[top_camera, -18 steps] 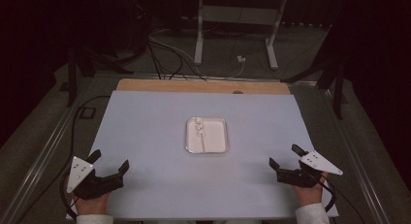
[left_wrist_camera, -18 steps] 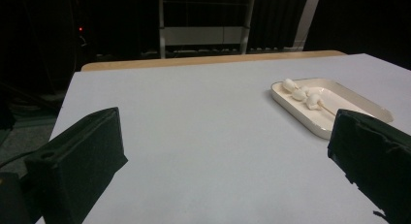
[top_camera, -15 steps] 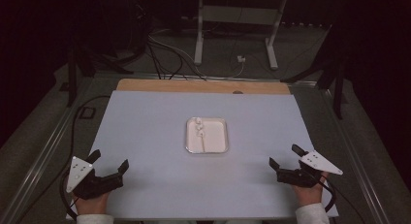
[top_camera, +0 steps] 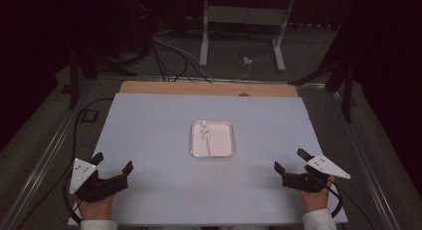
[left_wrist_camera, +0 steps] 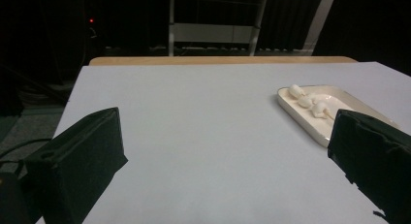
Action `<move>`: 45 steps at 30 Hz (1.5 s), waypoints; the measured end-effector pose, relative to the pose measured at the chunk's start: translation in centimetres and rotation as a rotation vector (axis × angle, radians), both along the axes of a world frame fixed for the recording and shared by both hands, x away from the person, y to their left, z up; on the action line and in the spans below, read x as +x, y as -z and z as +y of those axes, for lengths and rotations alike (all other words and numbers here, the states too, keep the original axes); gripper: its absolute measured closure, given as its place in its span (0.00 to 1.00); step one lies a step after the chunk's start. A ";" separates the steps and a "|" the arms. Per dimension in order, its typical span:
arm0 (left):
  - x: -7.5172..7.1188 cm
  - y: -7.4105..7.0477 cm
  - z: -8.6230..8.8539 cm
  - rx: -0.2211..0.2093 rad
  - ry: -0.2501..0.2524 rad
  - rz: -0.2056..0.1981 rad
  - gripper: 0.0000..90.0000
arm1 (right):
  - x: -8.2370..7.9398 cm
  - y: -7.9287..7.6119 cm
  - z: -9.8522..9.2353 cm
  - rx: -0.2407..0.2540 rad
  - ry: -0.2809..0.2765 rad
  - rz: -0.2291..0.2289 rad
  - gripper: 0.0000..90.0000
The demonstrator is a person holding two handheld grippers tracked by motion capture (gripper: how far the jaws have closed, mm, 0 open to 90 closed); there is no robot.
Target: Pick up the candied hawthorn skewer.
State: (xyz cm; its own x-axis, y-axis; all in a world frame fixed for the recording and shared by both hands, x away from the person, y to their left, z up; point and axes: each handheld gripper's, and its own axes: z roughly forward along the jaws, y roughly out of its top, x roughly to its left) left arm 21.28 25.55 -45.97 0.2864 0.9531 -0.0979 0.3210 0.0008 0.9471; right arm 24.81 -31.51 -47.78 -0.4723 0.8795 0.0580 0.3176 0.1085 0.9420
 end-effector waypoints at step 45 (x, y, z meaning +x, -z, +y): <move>9.3 -1.3 -11.1 -0.022 0.141 0.164 0.01 | -0.1 0.2 0.1 -0.027 0.008 0.015 0.00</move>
State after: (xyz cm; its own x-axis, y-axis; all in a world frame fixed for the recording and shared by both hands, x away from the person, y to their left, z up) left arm 30.57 14.50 -44.63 0.3949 0.9020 -0.1745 0.4691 -0.0346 0.8825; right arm 24.70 -31.41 -47.96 -0.4646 0.8846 0.0410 0.3330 0.1316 0.9337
